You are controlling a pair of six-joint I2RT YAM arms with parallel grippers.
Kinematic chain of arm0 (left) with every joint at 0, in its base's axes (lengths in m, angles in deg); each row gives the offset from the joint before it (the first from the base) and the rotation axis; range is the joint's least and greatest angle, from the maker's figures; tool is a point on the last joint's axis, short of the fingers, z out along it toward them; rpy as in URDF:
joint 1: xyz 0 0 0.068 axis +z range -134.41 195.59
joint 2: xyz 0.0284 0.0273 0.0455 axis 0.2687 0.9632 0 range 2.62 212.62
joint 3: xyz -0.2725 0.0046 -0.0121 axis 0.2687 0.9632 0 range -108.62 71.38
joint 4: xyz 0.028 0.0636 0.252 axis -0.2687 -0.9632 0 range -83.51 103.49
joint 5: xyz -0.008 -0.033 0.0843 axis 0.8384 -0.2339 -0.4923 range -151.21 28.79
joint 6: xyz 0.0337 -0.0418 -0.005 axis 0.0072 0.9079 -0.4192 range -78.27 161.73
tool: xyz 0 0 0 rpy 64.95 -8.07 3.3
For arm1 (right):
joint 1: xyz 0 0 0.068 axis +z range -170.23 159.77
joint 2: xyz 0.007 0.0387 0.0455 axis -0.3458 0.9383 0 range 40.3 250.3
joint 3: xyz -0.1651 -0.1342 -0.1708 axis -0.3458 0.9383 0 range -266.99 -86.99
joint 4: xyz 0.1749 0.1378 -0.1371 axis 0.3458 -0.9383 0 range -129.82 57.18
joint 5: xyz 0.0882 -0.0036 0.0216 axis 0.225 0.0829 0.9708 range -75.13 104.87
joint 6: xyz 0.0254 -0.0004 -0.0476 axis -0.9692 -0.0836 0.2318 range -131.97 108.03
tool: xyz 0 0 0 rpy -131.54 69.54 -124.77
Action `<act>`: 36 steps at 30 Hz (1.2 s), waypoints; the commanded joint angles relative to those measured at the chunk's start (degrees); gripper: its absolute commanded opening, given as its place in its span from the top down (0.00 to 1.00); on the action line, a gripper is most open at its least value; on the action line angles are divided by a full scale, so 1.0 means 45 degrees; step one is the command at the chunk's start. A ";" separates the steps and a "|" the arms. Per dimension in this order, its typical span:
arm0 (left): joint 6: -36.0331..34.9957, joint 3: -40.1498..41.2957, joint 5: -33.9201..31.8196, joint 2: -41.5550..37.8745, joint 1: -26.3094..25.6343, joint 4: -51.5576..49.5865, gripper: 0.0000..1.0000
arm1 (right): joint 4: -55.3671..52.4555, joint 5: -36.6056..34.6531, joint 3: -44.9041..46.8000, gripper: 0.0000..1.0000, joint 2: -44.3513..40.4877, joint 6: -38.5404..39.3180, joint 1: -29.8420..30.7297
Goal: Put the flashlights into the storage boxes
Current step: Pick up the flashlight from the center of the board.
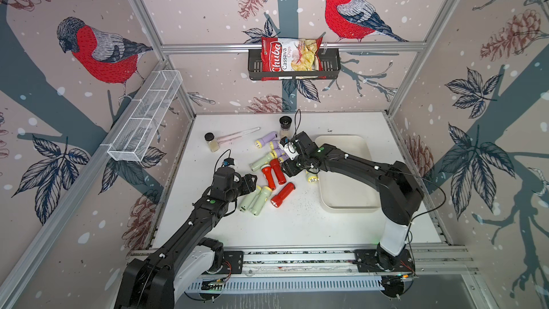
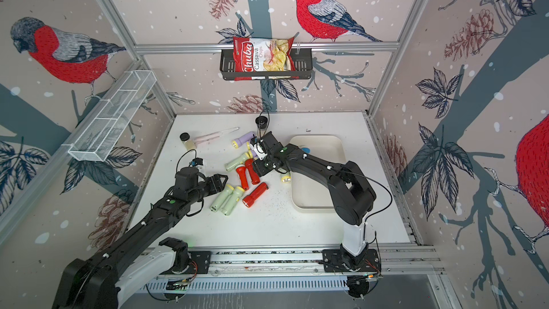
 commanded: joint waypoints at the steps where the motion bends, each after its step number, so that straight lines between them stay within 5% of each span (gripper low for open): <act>1: -0.0006 0.0053 0.0244 0.0039 0.0064 0.0148 0.29 | -0.0433 0.0148 -0.0381 0.34 0.0441 -0.0399 0.0082; 24: -0.0027 0.0093 0.0372 -0.0056 0.0112 0.0410 0.29 | -0.0885 0.0305 -0.2345 0.34 0.3186 -0.1389 0.0272; 36: -0.0027 0.0097 0.0464 -0.0075 0.0111 0.0487 0.29 | -0.0672 0.0753 -0.2363 0.54 0.3430 -0.1633 0.0292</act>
